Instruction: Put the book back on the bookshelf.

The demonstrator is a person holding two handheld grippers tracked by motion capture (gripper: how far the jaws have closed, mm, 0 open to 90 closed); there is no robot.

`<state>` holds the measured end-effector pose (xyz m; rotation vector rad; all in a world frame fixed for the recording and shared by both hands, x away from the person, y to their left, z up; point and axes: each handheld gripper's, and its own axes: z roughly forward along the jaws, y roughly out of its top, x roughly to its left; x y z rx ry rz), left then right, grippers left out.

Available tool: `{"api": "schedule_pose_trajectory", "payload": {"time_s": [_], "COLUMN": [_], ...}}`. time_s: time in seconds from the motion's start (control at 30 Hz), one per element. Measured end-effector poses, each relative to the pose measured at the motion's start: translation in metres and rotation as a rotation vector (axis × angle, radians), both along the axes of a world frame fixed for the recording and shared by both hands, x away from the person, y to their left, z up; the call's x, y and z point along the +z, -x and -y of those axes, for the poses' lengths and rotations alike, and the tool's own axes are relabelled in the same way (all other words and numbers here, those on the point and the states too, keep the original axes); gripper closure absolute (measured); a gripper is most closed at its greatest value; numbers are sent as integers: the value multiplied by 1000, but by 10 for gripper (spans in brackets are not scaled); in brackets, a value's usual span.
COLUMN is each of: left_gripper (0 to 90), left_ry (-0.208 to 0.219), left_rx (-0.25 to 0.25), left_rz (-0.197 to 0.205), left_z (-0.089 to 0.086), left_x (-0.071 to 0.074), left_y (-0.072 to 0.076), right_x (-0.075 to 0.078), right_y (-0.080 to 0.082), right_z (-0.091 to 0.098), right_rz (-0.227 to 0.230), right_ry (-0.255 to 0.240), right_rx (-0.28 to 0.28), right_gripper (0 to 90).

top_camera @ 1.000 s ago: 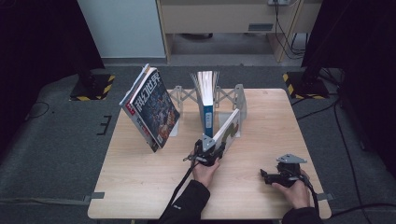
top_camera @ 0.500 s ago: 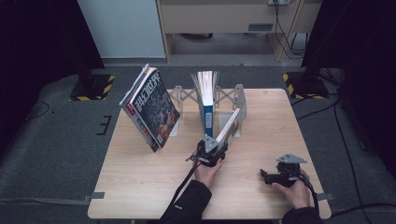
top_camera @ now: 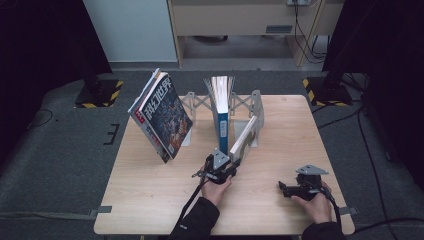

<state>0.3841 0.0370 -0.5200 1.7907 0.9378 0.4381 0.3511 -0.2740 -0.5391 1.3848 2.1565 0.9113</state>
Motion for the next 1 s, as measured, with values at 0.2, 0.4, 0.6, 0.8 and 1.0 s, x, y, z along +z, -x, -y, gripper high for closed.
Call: {"api": "schedule_pose_trajectory", "payload": {"time_s": [0.2, 0.4, 0.6, 0.8, 1.0], "left_gripper": [689, 672, 638, 615, 619], "left_ry": [21, 44, 38, 34, -2], "left_rx": [-3, 3, -28, -70, -102], "left_rz": [-10, 3, 3, 4, 17], "left_z": [5, 15, 23, 22, 17], "left_x": [-1, -4, -4, -4, -2], "left_y": [-3, -9, -14, -10, -3], "right_x": [0, 0, 0, 0, 0], "right_y": [0, 0, 0, 0, 0], "right_z": [0, 0, 0, 0, 0], "right_rz": [0, 0, -1, 0, -1], "right_ry": [-2, -2, -2, -1, -2], "right_rx": [-2, -2, 0, 1, -1], "right_gripper": [51, 51, 51, 50, 51]}}
